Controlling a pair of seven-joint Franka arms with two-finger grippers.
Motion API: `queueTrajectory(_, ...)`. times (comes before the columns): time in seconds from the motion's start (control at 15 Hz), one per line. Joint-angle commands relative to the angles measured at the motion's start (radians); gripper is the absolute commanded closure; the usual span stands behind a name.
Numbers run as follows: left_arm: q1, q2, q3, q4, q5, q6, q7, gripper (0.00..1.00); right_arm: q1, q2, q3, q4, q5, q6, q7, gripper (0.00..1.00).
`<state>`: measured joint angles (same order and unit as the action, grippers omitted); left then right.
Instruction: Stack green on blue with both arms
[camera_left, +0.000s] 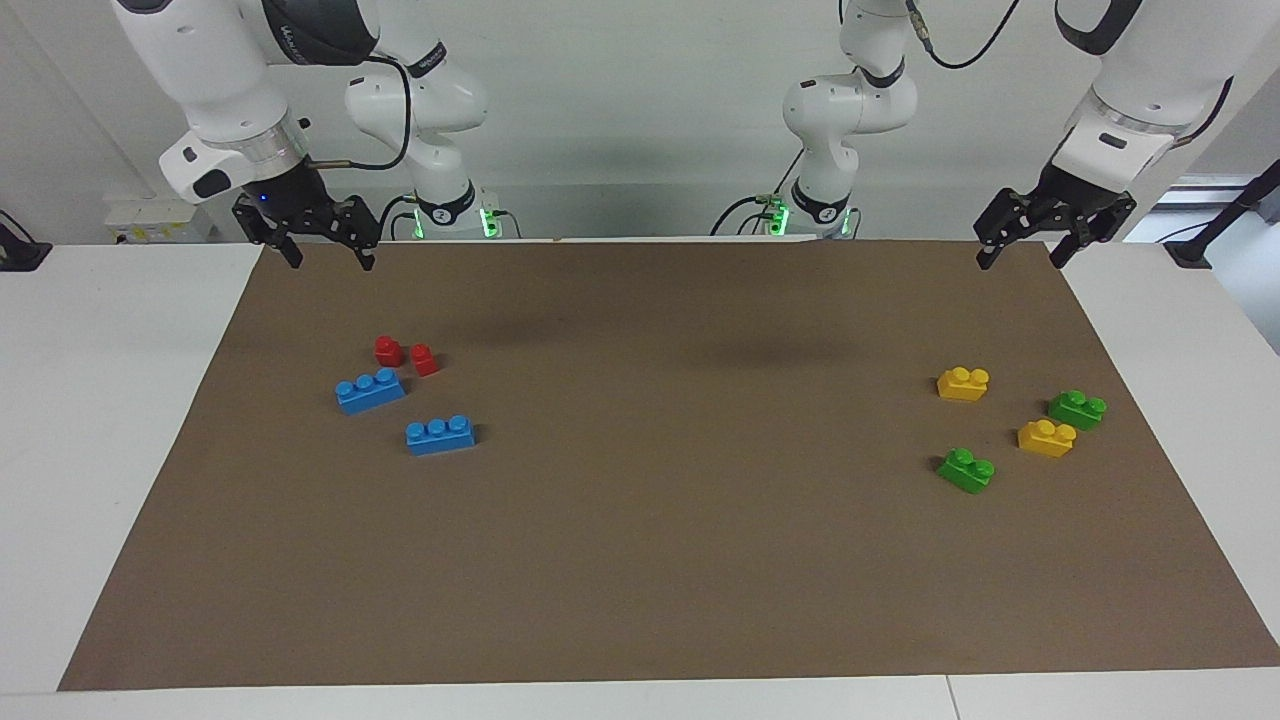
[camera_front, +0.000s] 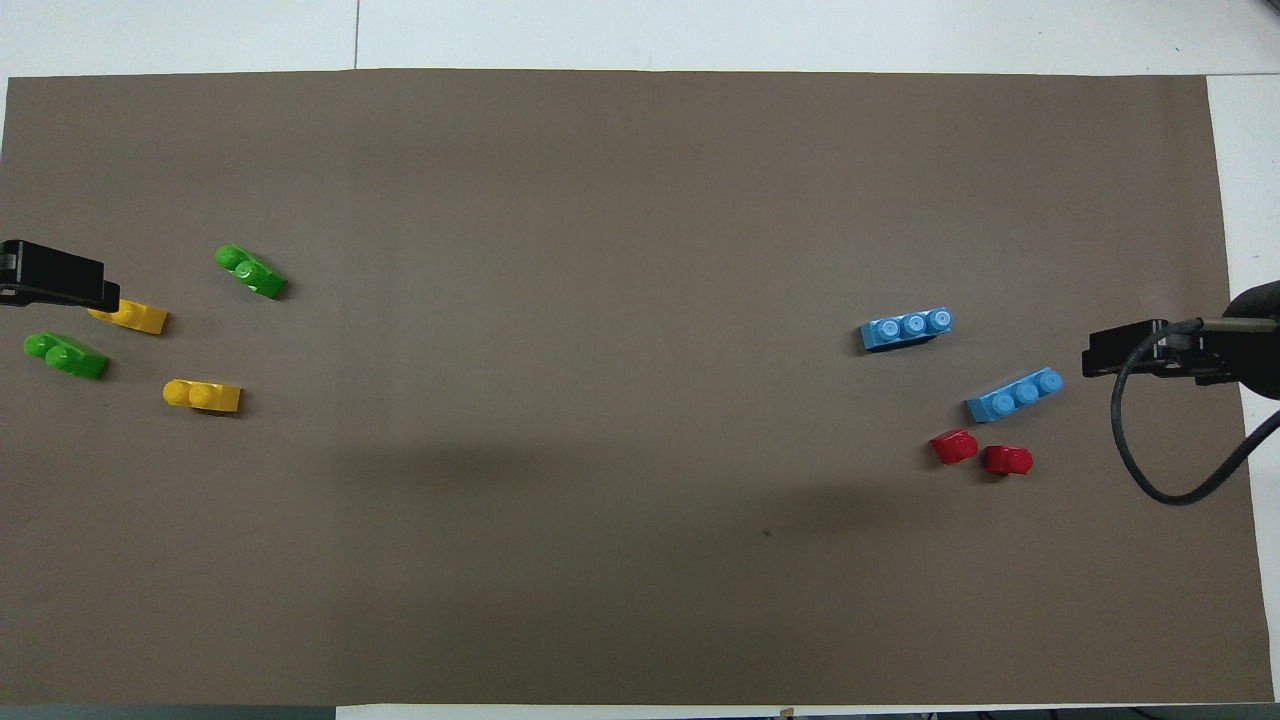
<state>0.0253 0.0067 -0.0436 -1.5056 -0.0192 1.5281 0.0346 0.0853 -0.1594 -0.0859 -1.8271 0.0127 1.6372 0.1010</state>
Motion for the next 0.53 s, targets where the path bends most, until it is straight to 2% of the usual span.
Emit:
queueTrajectory(0.0,-0.004,-0.028,0.001,-0.027,0.015,-0.003,0.013,0.00,-0.009,-0.015,0.003,-0.008,-0.010,-0.013,0.006,0.00)
queueTrajectory(0.33,-0.004,-0.028,0.001,-0.028,0.015,-0.002,0.011,0.00,-0.009,-0.034,-0.002,-0.017,-0.010,-0.023,-0.030,0.00)
queueTrajectory(0.47,-0.004,-0.028,0.001,-0.031,0.015,0.004,0.011,0.00,-0.009,-0.028,-0.003,-0.021,-0.008,0.022,0.011,0.02)
